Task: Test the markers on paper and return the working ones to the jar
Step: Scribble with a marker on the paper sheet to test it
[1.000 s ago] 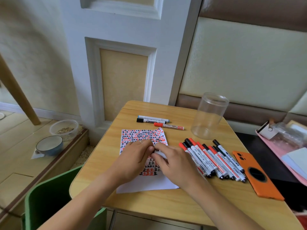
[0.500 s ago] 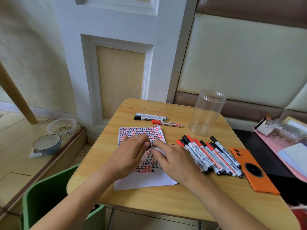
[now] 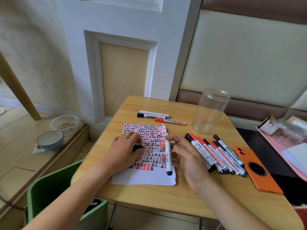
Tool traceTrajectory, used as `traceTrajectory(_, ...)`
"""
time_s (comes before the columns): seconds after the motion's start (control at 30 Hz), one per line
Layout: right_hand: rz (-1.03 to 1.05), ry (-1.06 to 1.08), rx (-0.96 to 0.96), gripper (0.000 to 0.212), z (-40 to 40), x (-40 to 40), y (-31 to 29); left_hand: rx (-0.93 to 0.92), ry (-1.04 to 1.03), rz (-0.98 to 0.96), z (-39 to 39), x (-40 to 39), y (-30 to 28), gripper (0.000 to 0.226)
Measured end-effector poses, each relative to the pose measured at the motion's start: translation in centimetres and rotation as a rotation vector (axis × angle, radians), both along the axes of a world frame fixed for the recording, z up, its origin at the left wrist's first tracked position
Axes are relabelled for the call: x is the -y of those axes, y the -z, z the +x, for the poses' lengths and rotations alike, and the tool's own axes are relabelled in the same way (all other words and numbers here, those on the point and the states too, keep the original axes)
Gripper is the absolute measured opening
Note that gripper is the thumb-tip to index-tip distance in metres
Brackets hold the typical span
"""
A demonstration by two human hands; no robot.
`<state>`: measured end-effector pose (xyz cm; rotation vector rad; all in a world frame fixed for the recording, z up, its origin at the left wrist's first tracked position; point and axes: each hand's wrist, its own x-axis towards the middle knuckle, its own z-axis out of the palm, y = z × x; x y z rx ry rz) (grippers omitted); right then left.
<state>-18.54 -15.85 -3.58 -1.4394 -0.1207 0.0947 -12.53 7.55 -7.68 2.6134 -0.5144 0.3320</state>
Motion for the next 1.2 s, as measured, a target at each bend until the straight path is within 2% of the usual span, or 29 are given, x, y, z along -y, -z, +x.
traceTrajectory(0.07,0.061,-0.031,-0.017,0.038,0.1,0.4,0.4,-0.026,-0.018,0.060,0.1,-0.5,-0.2,0.061)
traceTrajectory(0.13,-0.001,-0.046,0.028,0.032,0.1,0.6,0.9,-0.059,-0.044,0.137,0.2,-1.0,-0.4,0.091)
traceTrajectory(0.23,-0.142,-0.043,0.123,0.016,0.0,0.3,1.5,-0.161,-0.066,0.208,0.4,-1.5,0.0,0.109)
traceTrajectory(0.27,-0.168,-0.040,0.150,0.011,-0.1,0.1,1.7,-0.174,-0.067,0.222,0.4,-1.5,0.2,0.110)
traceTrajectory(0.4,-0.217,-0.041,0.185,0.017,-0.5,-0.2,2.1,-0.176,-0.080,0.229,0.7,-1.3,0.6,0.109)
traceTrajectory(0.57,-0.216,-0.058,0.093,0.014,-0.2,0.1,1.9,-0.169,-0.096,0.219,0.8,-1.3,0.6,0.106)
traceTrajectory(0.67,-0.237,-0.033,0.052,0.004,0.0,0.2,1.6,-0.169,-0.117,0.213,0.9,-1.2,0.6,0.103)
traceTrajectory(0.77,-0.316,0.017,0.061,0.014,0.3,0.1,2.0,-0.159,-0.137,0.207,0.9,-1.1,0.6,0.103)
traceTrajectory(0.97,-0.455,0.032,0.104,0.020,0.2,-0.2,2.4,-0.133,-0.147,0.187,0.9,-1.0,0.7,0.115)
traceTrajectory(1.2,-0.492,0.040,0.116,0.023,0.0,-0.3,2.4,-0.134,-0.149,0.173,0.8,-1.0,0.8,0.102)
